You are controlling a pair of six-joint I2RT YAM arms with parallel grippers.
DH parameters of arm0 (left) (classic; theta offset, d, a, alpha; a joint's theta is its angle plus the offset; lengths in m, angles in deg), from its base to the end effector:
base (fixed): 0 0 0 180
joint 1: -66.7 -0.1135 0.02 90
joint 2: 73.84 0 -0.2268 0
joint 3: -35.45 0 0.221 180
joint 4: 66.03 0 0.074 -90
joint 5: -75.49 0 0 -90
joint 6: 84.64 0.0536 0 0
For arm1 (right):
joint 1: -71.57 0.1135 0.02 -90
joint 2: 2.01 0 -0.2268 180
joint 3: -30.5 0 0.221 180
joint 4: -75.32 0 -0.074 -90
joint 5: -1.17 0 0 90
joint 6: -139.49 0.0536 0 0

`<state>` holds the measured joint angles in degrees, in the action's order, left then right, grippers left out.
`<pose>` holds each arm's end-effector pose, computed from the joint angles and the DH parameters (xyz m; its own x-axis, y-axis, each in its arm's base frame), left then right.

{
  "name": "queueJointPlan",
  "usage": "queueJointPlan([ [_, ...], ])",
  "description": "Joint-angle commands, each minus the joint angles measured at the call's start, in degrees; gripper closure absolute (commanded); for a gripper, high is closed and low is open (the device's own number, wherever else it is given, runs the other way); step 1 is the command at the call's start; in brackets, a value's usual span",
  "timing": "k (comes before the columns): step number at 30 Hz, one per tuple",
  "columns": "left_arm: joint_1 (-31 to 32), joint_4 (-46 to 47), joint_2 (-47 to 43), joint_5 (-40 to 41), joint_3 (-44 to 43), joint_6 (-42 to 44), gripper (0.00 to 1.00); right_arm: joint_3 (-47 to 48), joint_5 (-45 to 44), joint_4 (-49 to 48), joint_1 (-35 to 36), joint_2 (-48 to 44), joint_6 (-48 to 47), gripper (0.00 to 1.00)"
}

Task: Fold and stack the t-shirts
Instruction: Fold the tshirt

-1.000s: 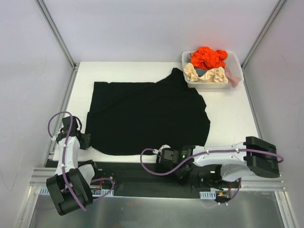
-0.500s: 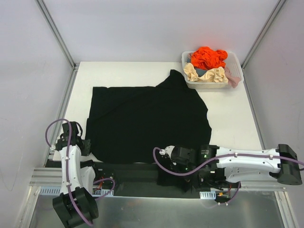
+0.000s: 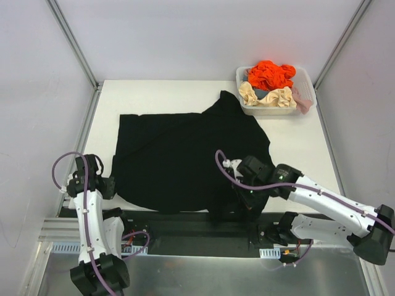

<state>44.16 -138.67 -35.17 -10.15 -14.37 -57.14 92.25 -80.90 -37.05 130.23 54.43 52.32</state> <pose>0.1098 0.0500 0.1860 -0.0060 -0.9601 -0.2797 -0.9119 0.1200 -0.3925 0.0840 0.1522 0.2104 -0.5034 -0.7327 -0.4579 -0.8554 0.4972 0.1450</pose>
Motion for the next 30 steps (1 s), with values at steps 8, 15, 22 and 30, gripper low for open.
queueJointPlan([
  [8, 12.43, 4.59, 17.29, 1.26, -8.37, -6.93, 1.0, 15.77, -3.18, 1.03, -17.95, 8.4, -11.96, 1.0],
  [15, 12.61, 4.5, 28.73, 1.96, -16.12, -7.28, 1.0, 26.14, -12.14, 3.32, -23.93, 18.43, -14.17, 0.99],
  [22, 12.61, 4.59, 35.05, 5.31, -21.83, -7.9, 1.0, 36.07, -9.68, 3.14, -28.68, 28.09, -15.83, 0.99],
  [30, 12.53, 4.59, 44.37, 4.69, -27.72, -8.6, 1.0, 44.52, -8.45, 3.49, -32.02, 38.29, -16.45, 0.99],
])
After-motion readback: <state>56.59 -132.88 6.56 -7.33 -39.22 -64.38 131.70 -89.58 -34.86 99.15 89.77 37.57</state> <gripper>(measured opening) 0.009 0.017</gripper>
